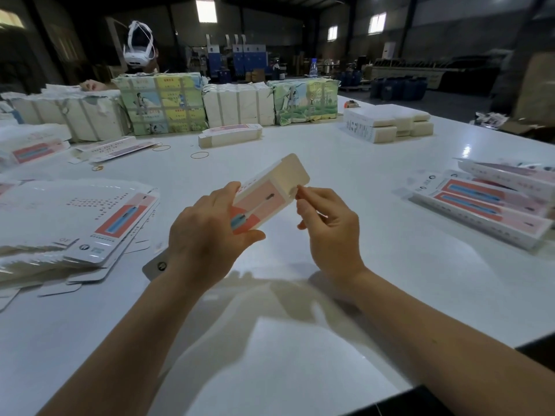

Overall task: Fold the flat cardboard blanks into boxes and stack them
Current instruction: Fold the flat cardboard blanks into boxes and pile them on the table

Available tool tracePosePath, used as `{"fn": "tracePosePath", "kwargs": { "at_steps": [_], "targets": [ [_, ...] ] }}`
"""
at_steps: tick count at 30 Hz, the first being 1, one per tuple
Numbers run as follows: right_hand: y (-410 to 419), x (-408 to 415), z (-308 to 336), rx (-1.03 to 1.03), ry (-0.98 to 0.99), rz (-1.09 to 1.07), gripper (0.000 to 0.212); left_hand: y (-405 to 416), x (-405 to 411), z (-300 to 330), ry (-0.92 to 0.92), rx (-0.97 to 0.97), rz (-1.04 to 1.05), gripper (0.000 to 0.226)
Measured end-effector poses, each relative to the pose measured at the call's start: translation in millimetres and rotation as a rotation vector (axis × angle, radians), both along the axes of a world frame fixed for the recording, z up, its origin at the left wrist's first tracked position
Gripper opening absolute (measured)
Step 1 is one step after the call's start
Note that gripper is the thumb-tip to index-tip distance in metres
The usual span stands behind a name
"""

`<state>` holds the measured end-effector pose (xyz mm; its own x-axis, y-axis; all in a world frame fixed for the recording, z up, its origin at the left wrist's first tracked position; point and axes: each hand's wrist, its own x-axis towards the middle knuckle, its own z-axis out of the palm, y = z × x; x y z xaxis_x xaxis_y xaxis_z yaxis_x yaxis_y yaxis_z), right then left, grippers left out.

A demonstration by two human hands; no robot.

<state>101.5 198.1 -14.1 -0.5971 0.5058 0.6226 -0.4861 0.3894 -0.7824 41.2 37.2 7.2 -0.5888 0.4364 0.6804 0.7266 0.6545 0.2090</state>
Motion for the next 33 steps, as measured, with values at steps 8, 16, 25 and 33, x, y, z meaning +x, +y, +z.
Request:
{"fn": "tracePosePath", "kwargs": {
  "at_steps": [8, 16, 25, 33],
  "targets": [
    [-2, 3, -2, 0.209, 0.036, -0.086, 0.019, 7, 3, -4, -0.042, -0.038, -0.042, 0.078],
    [2, 4, -2, 0.287, -0.056, -0.012, 0.056, 4, 6, -3, 0.005, -0.193, -0.019, 0.08],
    [0, 0, 1, 0.168, -0.072, -0.011, 0.027, 10, 9, -5, -0.022, -0.108, -0.025, 0.078],
    [-2, 3, 8, 0.216, -0.024, -0.089, 0.039, 8, 3, -4, -0.14, -0.015, -0.083, 0.062]
  ]
}}
